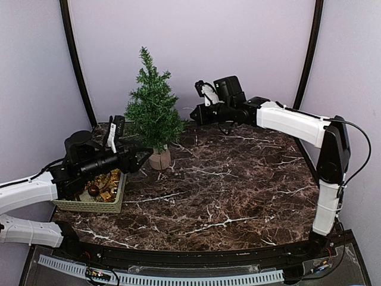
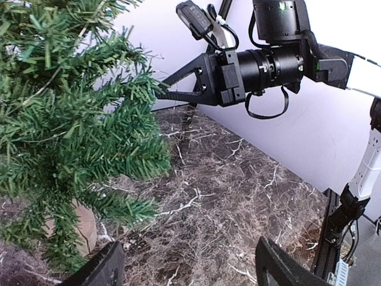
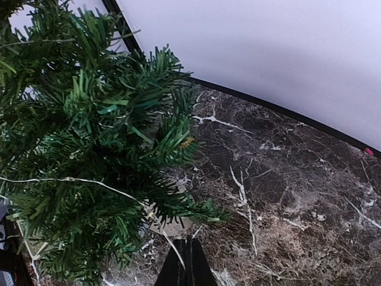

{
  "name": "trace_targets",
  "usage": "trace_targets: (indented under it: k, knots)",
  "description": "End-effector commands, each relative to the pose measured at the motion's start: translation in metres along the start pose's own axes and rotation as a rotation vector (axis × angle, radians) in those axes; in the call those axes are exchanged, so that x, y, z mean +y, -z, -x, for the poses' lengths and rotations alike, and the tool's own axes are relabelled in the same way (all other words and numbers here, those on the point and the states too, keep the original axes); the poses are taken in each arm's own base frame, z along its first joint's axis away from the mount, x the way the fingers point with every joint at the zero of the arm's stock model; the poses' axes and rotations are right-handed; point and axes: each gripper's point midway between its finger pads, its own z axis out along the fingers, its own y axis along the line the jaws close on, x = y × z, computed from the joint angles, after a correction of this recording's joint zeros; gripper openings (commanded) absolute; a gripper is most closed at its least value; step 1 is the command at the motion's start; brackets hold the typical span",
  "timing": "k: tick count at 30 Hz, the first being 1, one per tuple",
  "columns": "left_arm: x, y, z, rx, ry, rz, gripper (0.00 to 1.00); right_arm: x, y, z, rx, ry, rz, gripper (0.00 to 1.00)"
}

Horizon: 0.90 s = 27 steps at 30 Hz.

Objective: Decorate the small christmas tree

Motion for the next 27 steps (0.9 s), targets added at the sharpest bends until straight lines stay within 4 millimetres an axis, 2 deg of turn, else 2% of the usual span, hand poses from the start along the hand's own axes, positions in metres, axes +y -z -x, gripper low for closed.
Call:
trace_targets:
  k: [1,2,3,4,5,6,7,8,9,10,18,23,24,26,27]
  knots:
    - [-0.014,-0.022,-0.006,0.035,-0.133,-0.002,0.78,0.015,0.018,0.024,-0.073,0.003,0.074,0.00]
    - [-0.026,-0.028,-0.004,0.041,-0.159,-0.025,0.78,0.016,0.019,0.024,-0.073,0.004,0.078,0.00]
    - [-0.025,-0.036,-0.015,0.087,-0.196,-0.011,0.78,0.017,0.021,0.024,-0.074,0.005,0.081,0.00]
    - [-0.035,-0.041,-0.011,0.088,-0.215,-0.027,0.79,0.018,0.024,0.025,-0.077,0.007,0.085,0.00]
    - [-0.032,-0.049,-0.022,0.128,-0.237,-0.015,0.79,0.019,0.026,0.025,-0.075,0.007,0.088,0.00]
    - [-0.039,-0.054,-0.015,0.122,-0.253,-0.022,0.79,0.020,0.027,0.025,-0.076,0.008,0.091,0.00]
    - [-0.035,-0.061,-0.025,0.157,-0.277,-0.003,0.80,0.021,0.030,0.026,-0.077,0.008,0.093,0.00]
    - [-0.040,-0.065,-0.020,0.151,-0.291,-0.004,0.81,0.022,0.031,0.026,-0.076,0.009,0.098,0.00]
    - [-0.036,-0.072,-0.027,0.174,-0.329,0.009,0.83,0.023,0.033,0.026,-0.079,0.009,0.101,0.00]
    - [-0.037,-0.075,-0.024,0.170,-0.346,0.019,0.83,0.024,0.036,0.027,-0.080,0.010,0.107,0.00]
    - [-0.014,-0.108,-0.046,0.267,-0.480,0.112,0.87,0.033,0.051,0.031,-0.090,0.017,0.143,0.00]
    - [-0.021,-0.116,-0.052,0.286,-0.502,0.060,0.87,0.035,0.056,0.033,-0.094,0.025,0.148,0.00]
    - [-0.025,-0.116,-0.053,0.283,-0.499,0.040,0.87,0.035,0.057,0.034,-0.096,0.026,0.146,0.00]
    - [-0.028,-0.116,-0.055,0.280,-0.495,0.017,0.79,0.035,0.058,0.035,-0.099,0.028,0.145,0.00]
    - [-0.028,-0.116,-0.056,0.283,-0.493,0.016,0.69,0.035,0.059,0.035,-0.100,0.027,0.148,0.00]
